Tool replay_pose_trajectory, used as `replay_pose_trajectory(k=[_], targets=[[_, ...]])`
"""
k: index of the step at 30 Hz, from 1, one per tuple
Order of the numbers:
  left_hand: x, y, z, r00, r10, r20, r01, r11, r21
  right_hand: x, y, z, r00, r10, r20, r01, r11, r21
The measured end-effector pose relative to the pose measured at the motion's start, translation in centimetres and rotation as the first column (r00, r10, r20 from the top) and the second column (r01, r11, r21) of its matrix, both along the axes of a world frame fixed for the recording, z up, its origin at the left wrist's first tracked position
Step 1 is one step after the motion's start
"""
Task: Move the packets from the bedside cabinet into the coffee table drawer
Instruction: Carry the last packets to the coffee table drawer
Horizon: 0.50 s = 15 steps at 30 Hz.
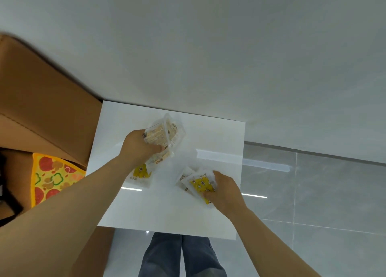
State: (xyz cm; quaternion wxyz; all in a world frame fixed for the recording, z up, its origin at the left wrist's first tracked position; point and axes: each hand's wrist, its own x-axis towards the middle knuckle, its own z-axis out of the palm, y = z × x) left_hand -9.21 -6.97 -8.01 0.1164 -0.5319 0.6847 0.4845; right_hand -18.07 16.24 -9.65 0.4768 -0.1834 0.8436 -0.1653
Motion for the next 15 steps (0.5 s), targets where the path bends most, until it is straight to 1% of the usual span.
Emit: replay_pose_trajectory(k=[4, 7, 11, 15], targets=[[0.9, 0.7, 3.8, 1.000, -0.009, -0.028, 0.009, 1.000, -0.026, -0.7, 0.4, 3.4, 0.995, -0.029, -0.096, 0.026, 0.999, -0.026], [1.3, 1.4, 7.9, 0.997, -0.042, -0.065, 0.040, 0.998, -0.042, -1.2, 0.7, 7.1, 0.986, -0.097, -0.136, 0.089, 0.994, -0.066], [1.1, 2.5, 14.5, 0.981, -0.142, -0.133, 0.134, 0.989, -0.068, -1.5, 1.7, 13.8, 0.948, -0.261, -0.183, 0.226, 0.956, -0.189], [-0.3, 3.6, 22.8, 0.931, -0.248, -0.269, 0.223, 0.967, -0.122, -1.4, 3.2, 21.7, 0.873, -0.433, -0.224, 0.352, 0.878, -0.326]])
